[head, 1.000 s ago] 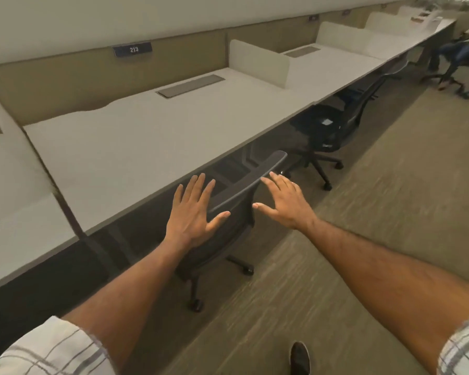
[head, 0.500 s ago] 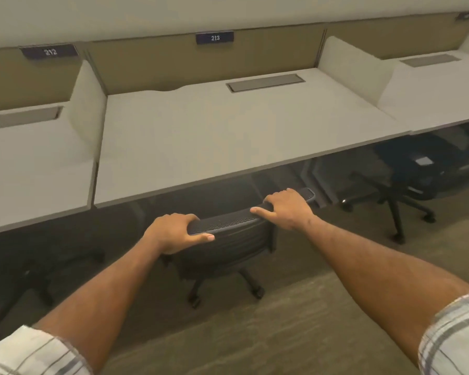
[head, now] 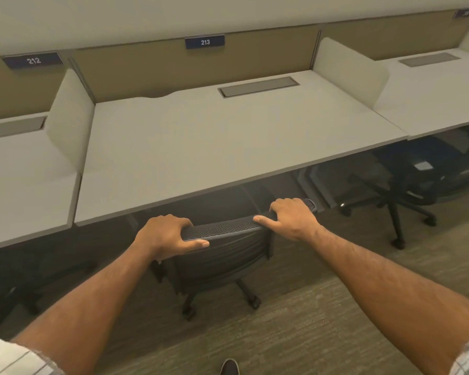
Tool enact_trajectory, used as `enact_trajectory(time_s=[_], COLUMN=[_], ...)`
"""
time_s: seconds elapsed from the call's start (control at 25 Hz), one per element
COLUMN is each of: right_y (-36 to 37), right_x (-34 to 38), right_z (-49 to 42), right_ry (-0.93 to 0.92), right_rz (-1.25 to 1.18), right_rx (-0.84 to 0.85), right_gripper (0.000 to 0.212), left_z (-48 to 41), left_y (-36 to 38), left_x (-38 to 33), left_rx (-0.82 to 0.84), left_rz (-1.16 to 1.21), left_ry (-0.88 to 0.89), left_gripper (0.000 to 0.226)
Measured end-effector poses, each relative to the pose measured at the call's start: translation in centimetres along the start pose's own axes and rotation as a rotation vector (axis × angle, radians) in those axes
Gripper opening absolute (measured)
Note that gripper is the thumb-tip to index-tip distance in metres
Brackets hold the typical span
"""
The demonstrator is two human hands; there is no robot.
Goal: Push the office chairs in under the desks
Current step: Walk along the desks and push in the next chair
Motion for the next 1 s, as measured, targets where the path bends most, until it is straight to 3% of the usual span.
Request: enact_trajectory(time_s=[0.32, 0.6, 0.8, 1.0], right_y=[1.0, 1.4, 1.5, 1.3], right_x=[1.9, -1.4, -8.4, -14.4], right_z=[-0.7, -2.6, -5.3, -8.9], right_ry=[-0.016, 0.02, 0.147, 0.08], right_rz=[0.008, 0.096, 0.128, 0.115], right_rx=[-0.037, -0.065, -0.011, 0.063], right_gripper=[0.08, 0.064, 0.086, 0.1], left_z=[-2.3, -5.8, -10.2, -14.2], left_y=[-0.2, 1.1, 1.0, 1.7], left_x=[3.5, 2.7, -0.7, -4.1], left_rx=[0.035, -0.025, -0.069, -0.1], left_rz=[-0.013, 0.018, 0.063, 0.131], left_ry=[0.082, 0.12, 0.07, -0.004], left_gripper=[0.098, 0.098, 0.094, 0.095])
Point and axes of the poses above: each hand's wrist, its own z-axis away from the middle knuckle, its own y-axis out of the palm, x = y × z, the point moved 7 cm from there along -z, towards the middle knuckle, and after that the axes turned 5 degrees about -x, right-handed, at the moved point
